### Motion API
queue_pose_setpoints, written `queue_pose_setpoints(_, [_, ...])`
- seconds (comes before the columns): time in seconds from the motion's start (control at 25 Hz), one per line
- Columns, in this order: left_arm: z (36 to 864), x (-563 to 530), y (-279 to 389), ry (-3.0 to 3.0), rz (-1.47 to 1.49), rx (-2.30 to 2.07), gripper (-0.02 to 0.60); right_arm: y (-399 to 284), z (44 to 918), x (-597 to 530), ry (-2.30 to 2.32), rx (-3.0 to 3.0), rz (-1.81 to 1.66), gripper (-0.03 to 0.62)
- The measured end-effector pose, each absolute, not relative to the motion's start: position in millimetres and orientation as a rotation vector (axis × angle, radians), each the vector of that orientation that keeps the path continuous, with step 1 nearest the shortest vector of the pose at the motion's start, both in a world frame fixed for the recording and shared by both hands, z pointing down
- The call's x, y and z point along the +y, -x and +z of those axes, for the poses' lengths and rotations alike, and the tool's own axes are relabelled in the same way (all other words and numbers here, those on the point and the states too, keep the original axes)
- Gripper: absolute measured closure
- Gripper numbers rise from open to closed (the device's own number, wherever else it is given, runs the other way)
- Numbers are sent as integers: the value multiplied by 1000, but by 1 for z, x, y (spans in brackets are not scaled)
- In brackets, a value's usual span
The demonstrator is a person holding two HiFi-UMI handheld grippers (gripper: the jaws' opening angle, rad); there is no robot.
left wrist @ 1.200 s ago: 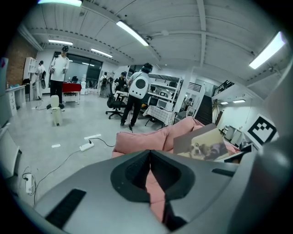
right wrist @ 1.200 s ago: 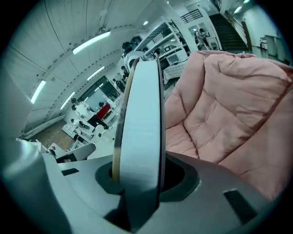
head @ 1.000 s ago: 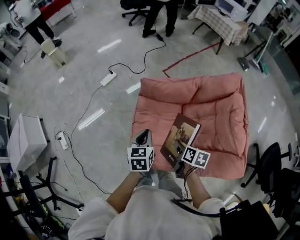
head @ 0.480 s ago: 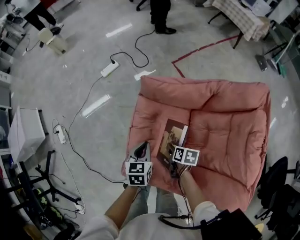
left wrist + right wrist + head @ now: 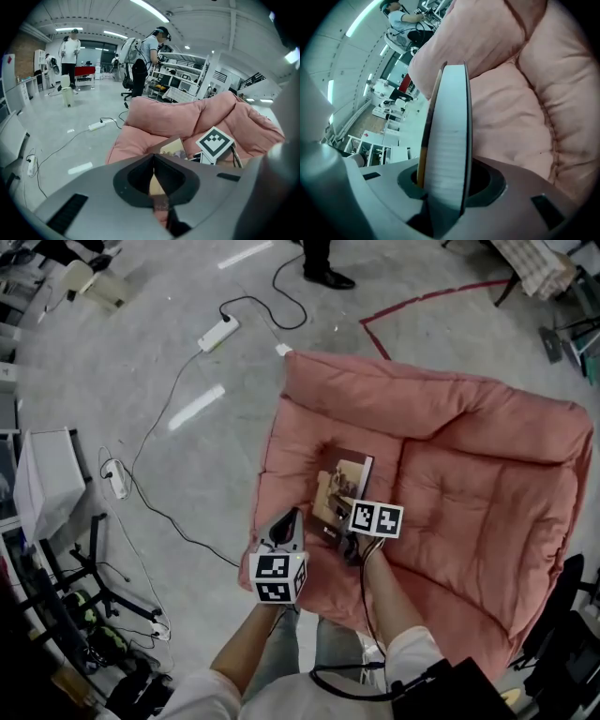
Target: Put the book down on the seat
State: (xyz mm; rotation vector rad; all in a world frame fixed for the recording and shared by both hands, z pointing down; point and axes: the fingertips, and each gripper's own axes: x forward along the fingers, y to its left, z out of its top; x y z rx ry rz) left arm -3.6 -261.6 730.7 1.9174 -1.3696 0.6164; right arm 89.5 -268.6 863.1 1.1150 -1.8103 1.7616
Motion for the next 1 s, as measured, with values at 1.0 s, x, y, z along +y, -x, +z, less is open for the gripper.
queue_pose_setpoints(1.0, [683,-235,0,-2023,575,-1303,572,-157,810,-232,-1396,-1626,1405,322])
